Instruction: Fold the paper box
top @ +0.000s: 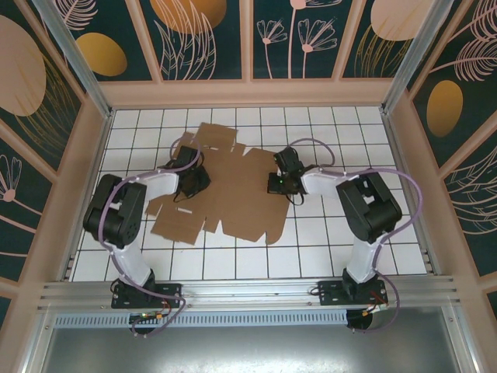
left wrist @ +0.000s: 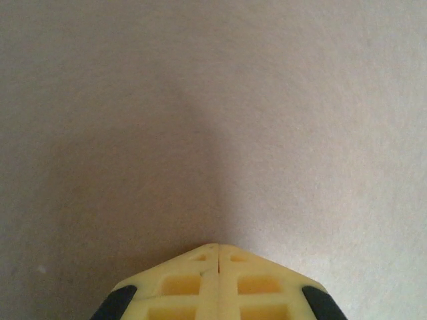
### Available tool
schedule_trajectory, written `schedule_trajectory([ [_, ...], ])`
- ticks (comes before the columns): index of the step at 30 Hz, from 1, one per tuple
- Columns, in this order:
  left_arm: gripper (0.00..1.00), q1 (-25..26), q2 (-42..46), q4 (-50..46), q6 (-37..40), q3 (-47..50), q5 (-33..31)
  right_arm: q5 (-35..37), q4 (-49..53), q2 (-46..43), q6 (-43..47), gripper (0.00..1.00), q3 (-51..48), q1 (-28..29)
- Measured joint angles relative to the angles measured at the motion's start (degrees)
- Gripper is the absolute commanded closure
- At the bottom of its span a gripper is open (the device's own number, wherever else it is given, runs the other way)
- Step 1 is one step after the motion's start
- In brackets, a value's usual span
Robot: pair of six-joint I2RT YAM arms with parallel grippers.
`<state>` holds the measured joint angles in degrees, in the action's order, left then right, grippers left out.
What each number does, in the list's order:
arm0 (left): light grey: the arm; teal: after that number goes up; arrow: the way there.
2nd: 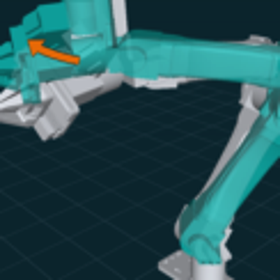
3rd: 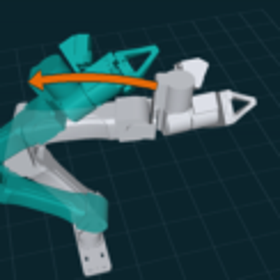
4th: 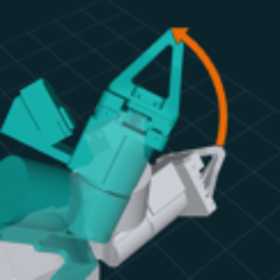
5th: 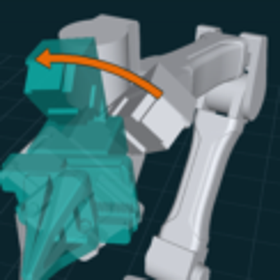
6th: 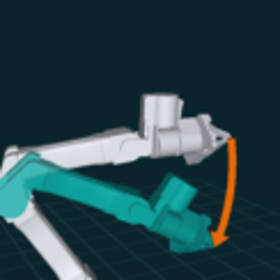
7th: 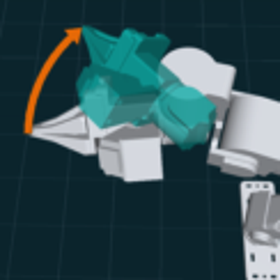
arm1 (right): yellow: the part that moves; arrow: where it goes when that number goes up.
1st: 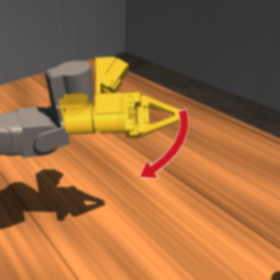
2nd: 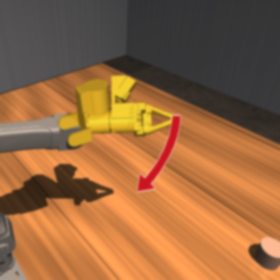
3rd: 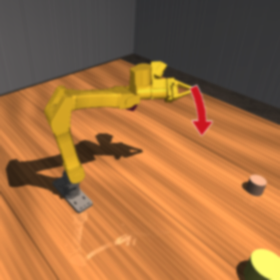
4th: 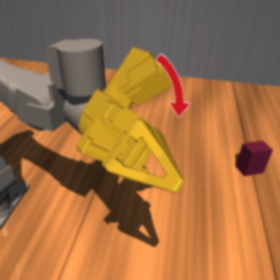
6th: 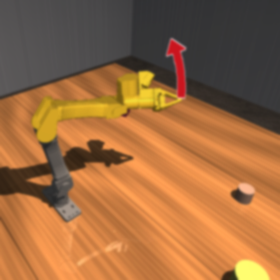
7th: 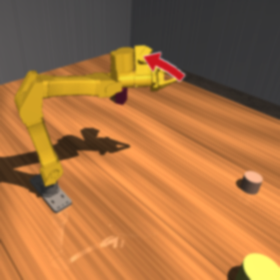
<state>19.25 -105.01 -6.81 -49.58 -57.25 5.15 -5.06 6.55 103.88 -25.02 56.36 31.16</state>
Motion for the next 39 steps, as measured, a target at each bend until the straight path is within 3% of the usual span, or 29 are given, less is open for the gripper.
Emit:
schedule_trajectory([
  [6,1.00,0.9,-9.4,-1.5,2.8,-12.5,3.9,-1.1,-3.7,-9.5,-5.7,0.96,-12.2,5.7],
  [12,1.00,5.7,-17.4,-5.8,8.2,-25.9,3.3,-3.8,-3.2,-10.8,-11.3,0.92,-13.3,15.4],
  [14,1.00,7.0,-16.6,-6.7,9.4,-25.7,2.6,-4.0,-2.1,-12.0,-11.6,0.79,-13.3,15.2],
  [15,0.95,7.3,-15.6,-7.2,10.2,-25.3,1.9,-3.9,-1.4,-13.4,-11.3,0.58,-13.3,14.7],
  [16,0.88,7.4,-14.2,-7.5,10.7,-24.6,1.4,-3.6,-0.7,-15.5,-11.3,0.47,-13.2,14.1],
  [20,0.71,6.7,-6.8,-7.4,12.2,-21.4,0.6,-2.3,1.9,-19.4,-8.4,0.46,-8.9,11.3],
  [25,0.69,6.3,0.1,-3.6,12.3,-16.1,2.3,-0.2,3.4,-17.5,-5.7,0.48,-6.5,4.5],
  [32,0.69,4.9,-4.9,-4.1,12.3,-14.5,3.2,2.7,7.0,-9.9,-3.3,0.50,-6.8,2.3],
  [39,0.68,4.5,-10.6,-5.2,12.5,-16.2,2.9,2.0,3.7,-13.7,-5.5,0.49,-12.9,6.5],
])
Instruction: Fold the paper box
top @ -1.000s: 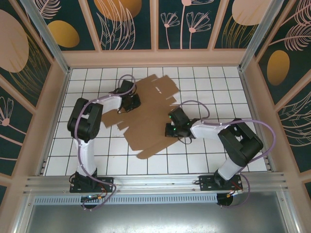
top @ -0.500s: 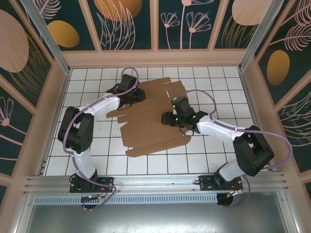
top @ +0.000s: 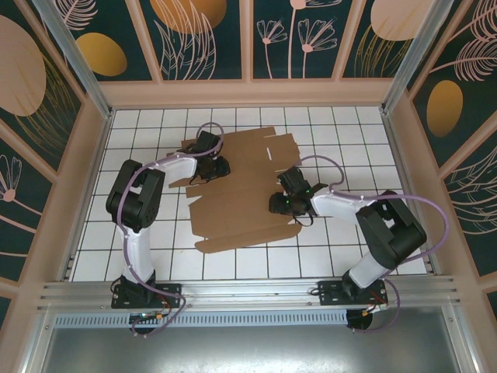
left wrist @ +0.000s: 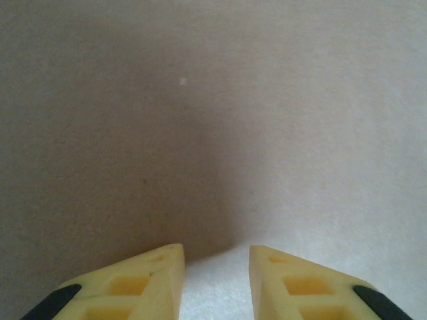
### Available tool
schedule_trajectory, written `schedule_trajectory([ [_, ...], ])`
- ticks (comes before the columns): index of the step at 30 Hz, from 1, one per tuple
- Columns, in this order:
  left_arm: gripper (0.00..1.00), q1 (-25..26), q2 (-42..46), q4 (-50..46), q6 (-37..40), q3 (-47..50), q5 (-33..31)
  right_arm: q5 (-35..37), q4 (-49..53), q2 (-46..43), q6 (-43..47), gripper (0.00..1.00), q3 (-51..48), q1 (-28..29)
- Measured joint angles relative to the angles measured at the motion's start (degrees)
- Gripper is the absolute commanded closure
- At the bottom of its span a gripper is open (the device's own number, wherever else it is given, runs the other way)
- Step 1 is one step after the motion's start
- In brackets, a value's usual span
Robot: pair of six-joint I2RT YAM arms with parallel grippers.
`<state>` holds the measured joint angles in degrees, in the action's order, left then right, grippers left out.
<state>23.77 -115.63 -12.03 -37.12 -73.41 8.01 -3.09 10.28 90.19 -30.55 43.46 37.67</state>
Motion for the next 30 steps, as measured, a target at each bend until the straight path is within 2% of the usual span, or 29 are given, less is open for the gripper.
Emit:
schedule_trajectory([
  [7,0.66,0.1,-2.2,-0.1,1.6,-3.1,0.1,-4.7,-5.2,-1.8,-5.7,0.49,-3.4,10.1],
  [12,0.64,3.0,-6.5,-0.7,4.1,-9.5,0.6,-10.8,-10.0,1.2,-9.2,0.49,-2.4,14.1],
  [17,0.67,5.8,-7.6,-0.3,5.2,-10.8,2.4,-15.0,-13.0,5.2,-10.7,0.49,1.1,14.6],
  [22,0.67,5.3,-4.2,2.3,4.6,-4.5,4.7,-15.0,-12.4,3.4,-9.6,0.47,1.1,11.3],
  [24,0.65,4.3,-2.1,3.1,4.5,-1.6,5.0,-14.9,-10.8,1.5,-7.7,0.42,1.1,9.6],
  [28,0.60,3.2,2.0,3.2,4.5,3.0,7.2,-14.2,-6.4,-3.9,-3.4,0.22,2.4,8.3],
  [30,0.55,3.1,4.7,3.2,3.9,4.9,8.6,-13.7,-5.1,-6.5,-1.5,0.21,4.2,7.0],
])
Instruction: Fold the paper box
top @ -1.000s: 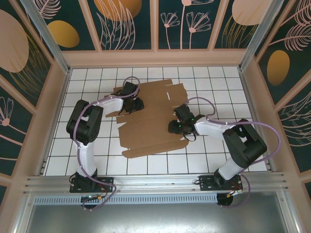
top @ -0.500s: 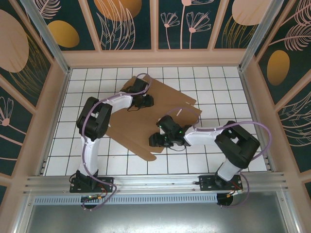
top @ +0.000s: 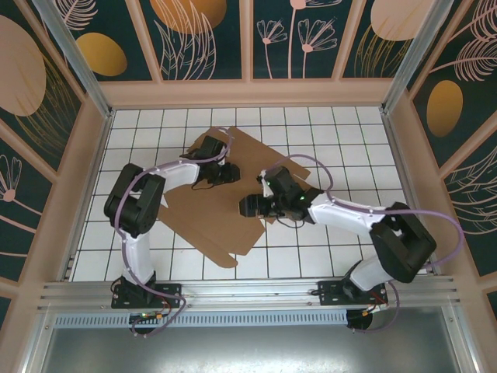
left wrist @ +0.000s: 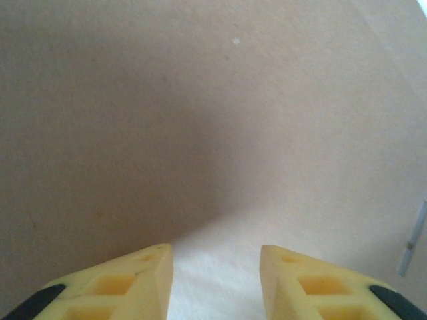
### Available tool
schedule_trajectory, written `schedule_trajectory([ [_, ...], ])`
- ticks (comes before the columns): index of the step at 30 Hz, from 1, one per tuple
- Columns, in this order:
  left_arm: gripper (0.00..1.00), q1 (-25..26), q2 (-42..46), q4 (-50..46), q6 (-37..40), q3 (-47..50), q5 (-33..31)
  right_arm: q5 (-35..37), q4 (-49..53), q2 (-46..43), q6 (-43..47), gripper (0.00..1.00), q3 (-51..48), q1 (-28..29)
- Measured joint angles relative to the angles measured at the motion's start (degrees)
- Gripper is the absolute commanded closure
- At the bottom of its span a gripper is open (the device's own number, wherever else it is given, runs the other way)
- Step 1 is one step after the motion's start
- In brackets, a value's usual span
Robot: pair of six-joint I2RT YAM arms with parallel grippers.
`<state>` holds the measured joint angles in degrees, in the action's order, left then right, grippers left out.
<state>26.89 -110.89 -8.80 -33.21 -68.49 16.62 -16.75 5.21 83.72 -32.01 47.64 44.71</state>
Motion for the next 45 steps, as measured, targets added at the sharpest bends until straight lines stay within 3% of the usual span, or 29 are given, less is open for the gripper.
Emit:
schedule_trajectory([
  [3,0.57,0.1,5.4,-0.3,-0.9,0.9,1.0,1.1,2.1,-1.3,2.8,0.25,4.6,-5.3],
  [7,0.75,0.2,12.3,0.5,-3.0,2.6,0.8,3.9,4.4,4.6,6.8,0.27,12.7,-12.9],
  [16,0.70,0.1,14.4,-2.2,-7.5,15.9,-1.2,3.2,8.1,27.2,12.3,0.31,27.9,-14.4],
  [22,0.69,-2.5,11.0,-3.0,-8.5,15.9,-0.6,3.0,9.5,31.7,13.5,0.33,27.9,-15.6],
  [26,0.69,-3.3,7.3,-3.5,-8.4,11.4,-0.5,3.3,5.7,29.5,13.0,0.34,23.5,-16.6],
  [30,0.69,-3.6,1.4,-4.6,-7.4,3.7,-0.9,3.4,2.6,21.5,10.0,0.33,12.5,-17.0],
  [37,0.67,-3.5,-3.4,-5.4,-4.9,-3.5,-2.1,0.1,5.1,9.0,5.9,0.26,0.7,-11.7],
  [41,0.65,-3.5,-1.4,-5.3,-4.2,-1.9,-2.3,0.7,8.5,1.8,4.9,0.10,0.3,-17.5],
  [45,0.66,-3.9,3.4,-5.8,-3.5,0.8,-3.7,4.3,11.6,-0.3,6.3,0.08,3.3,-25.2],
])
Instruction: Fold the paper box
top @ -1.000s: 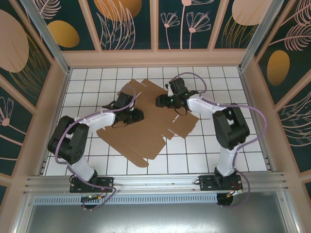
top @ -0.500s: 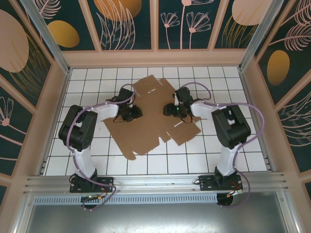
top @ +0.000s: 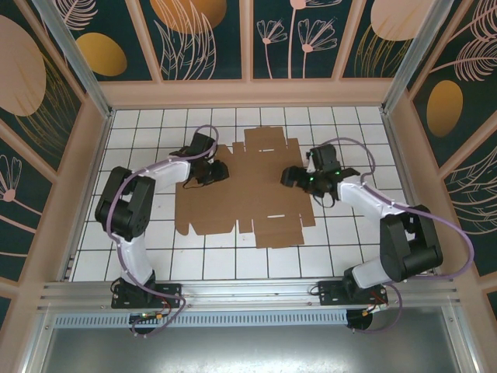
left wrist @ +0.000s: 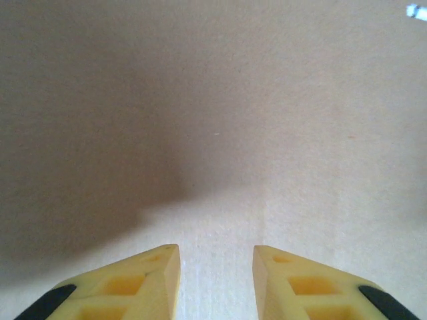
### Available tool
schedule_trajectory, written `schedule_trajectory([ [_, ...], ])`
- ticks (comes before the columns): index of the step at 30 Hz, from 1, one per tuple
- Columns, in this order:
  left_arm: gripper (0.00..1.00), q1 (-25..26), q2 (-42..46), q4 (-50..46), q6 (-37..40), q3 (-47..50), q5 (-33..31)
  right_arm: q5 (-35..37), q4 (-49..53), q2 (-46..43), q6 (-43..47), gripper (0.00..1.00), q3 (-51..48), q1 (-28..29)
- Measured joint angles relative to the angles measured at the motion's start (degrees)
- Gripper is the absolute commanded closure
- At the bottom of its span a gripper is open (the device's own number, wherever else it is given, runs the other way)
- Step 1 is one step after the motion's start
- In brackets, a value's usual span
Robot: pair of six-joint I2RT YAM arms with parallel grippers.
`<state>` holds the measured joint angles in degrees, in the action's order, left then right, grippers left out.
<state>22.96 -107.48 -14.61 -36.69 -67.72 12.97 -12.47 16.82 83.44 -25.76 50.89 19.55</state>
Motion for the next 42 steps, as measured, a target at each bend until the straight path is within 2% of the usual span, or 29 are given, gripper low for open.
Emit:
schedule_trajectory([
  [5,0.67,-3.2,5.7,0.1,0.2,3.8,-1.9,4.9,4.0,6.4,3.1,0.05,6.9,-1.9],
  [13,0.68,-12.7,12.0,0.0,0.1,11.9,-6.7,6.1,6.4,18.2,7.2,0.03,11.6,-2.1],
  [25,0.73,-14.0,6.3,3.1,0.0,13.6,-5.5,1.6,8.5,21.7,10.7,0.03,14.4,-3.0],
  [34,0.75,-14.6,5.8,5.4,0.1,13.5,-5.8,-9.2,8.0,20.5,10.4,0.06,13.5,-5.7],
  [42,0.75,-15.0,5.5,5.1,0.3,12.9,-6.4,-23.9,3.4,12.0,6.6,0.07,8.4,-11.8],
])
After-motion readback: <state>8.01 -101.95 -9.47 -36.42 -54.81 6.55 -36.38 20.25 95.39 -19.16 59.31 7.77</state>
